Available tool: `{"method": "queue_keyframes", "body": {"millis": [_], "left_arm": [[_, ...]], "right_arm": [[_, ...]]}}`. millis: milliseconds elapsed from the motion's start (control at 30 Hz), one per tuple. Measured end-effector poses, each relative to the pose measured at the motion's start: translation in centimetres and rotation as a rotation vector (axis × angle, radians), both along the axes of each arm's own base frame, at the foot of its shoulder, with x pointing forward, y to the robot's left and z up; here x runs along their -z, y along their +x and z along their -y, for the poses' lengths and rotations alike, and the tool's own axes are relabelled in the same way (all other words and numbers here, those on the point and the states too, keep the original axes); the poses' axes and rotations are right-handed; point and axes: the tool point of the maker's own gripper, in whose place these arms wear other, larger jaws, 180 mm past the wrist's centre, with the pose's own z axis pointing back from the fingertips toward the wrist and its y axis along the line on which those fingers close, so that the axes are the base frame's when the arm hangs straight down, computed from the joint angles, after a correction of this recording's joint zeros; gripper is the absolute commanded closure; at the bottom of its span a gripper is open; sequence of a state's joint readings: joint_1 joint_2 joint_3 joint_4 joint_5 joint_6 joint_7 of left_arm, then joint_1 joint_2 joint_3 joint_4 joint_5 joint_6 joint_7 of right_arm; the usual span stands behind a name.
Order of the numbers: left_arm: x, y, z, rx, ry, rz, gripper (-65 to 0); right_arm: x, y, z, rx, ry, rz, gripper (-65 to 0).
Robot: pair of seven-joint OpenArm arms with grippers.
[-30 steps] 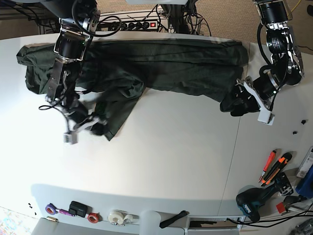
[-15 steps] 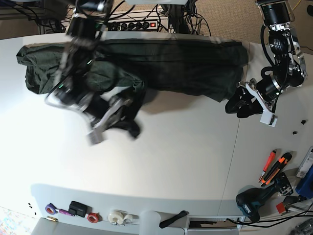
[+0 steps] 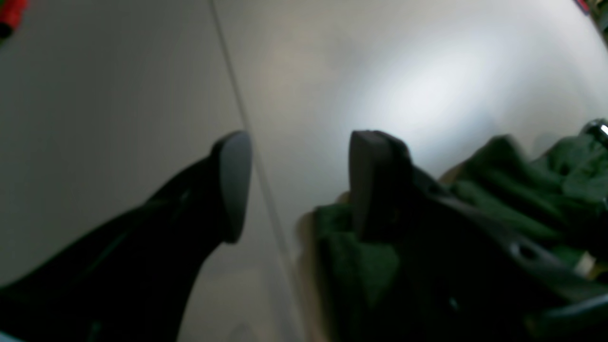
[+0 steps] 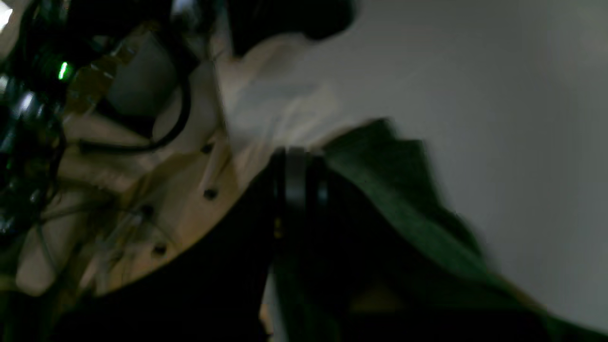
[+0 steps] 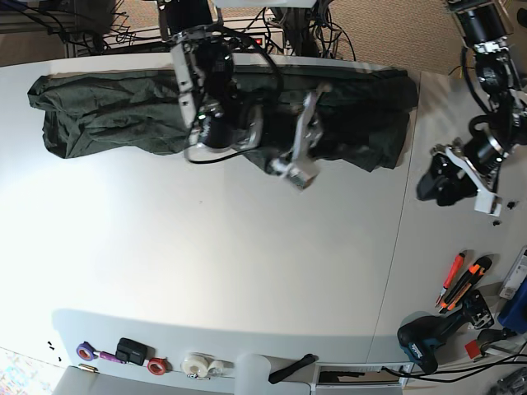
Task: Layout the t-shirt on the table in an organized manner, then fold the t-shirt properly
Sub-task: 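Release the sleeve and lift the right gripper away from the shirt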
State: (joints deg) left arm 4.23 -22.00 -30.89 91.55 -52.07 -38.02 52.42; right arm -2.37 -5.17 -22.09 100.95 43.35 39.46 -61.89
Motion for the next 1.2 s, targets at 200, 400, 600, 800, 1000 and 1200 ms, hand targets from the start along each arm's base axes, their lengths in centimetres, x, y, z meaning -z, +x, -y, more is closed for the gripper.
{"method": "queue_keyframes", "body": {"millis": [200, 400, 600, 800, 1000, 1200], "left_arm": [[-0.3, 0.0, -0.9, 0.001, 0.028, 0.000, -30.8], [-0.3, 0.0, -0.9, 0.001, 0.028, 0.000, -30.8], [-0.3, 0.0, -0.9, 0.001, 0.028, 0.000, -30.8], [-0.3, 0.0, -0.9, 0.001, 0.027, 0.001, -30.9], [0.6, -0.6, -1.1, -0.012, 0.029, -0.047, -30.9], [3.5, -4.5, -1.5, -0.001, 0.011, -0.229, -35.7]], "right_arm": [[-1.3, -2.2, -3.1, -0.092, 0.045, 0.008, 0.0], [-0.9, -2.3, -3.4, -0.092, 0.017, 0.038, 0.0], [-0.3, -1.9, -3.1, -0.077, -0.022, 0.061, -26.9], [-0.9, -1.7, -3.3, -0.080, 0.006, 0.061, -31.3], [-3.0, 3.1, 0.4, 0.080, -0.100, 0.233, -31.3], [-2.0, 8.5, 11.9, 0.416, -0.303, 0.237, -31.3]]}}
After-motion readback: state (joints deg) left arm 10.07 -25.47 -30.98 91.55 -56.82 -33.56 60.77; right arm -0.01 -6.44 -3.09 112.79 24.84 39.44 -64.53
